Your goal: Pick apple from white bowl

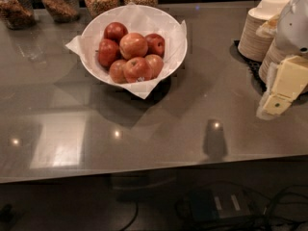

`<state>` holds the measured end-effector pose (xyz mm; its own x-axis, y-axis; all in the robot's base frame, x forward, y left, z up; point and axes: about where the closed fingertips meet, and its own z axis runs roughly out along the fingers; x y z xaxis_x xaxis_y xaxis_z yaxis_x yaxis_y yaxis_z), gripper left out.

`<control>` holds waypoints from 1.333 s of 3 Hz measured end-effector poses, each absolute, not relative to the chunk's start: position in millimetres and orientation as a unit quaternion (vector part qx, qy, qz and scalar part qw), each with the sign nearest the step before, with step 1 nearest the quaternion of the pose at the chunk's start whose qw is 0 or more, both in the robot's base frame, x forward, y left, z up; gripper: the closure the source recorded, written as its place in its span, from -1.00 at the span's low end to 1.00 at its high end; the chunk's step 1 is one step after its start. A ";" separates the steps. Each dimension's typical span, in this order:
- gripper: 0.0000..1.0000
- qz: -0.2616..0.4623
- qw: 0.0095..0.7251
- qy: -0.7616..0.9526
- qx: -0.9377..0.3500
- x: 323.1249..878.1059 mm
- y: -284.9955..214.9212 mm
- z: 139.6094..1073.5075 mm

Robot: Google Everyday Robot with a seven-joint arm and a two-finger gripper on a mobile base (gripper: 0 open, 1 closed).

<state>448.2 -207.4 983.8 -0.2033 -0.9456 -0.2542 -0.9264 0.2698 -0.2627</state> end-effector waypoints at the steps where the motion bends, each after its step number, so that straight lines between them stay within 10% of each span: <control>1: -1.00 -0.004 0.235 0.762 -0.603 474.1 -184.1 998.7; 4: -1.00 0.076 0.355 0.762 -0.536 565.2 -114.1 1029.7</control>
Offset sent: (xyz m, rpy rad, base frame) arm 0.0933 0.0737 0.0536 0.3390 -0.1735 0.0084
